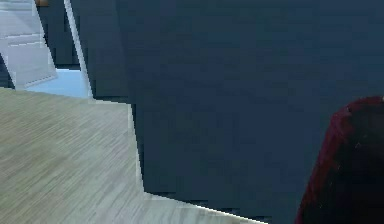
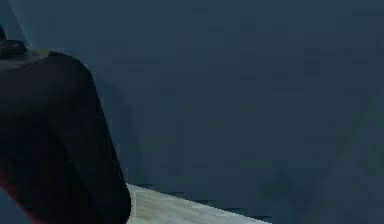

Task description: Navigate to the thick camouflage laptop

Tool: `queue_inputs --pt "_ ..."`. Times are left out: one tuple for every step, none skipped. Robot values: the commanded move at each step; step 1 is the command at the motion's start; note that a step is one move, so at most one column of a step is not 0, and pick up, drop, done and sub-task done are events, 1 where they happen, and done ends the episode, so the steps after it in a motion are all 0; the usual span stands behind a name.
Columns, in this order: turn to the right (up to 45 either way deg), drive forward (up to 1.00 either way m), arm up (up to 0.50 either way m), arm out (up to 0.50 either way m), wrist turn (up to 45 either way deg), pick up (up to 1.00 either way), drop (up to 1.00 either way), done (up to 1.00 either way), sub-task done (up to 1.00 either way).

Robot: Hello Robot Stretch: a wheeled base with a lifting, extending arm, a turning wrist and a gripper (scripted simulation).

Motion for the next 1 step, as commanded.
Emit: queue_inputs --pt "0.0 0.25 0.0 0.0 0.0 0.0 0.0 0.0 0.0"
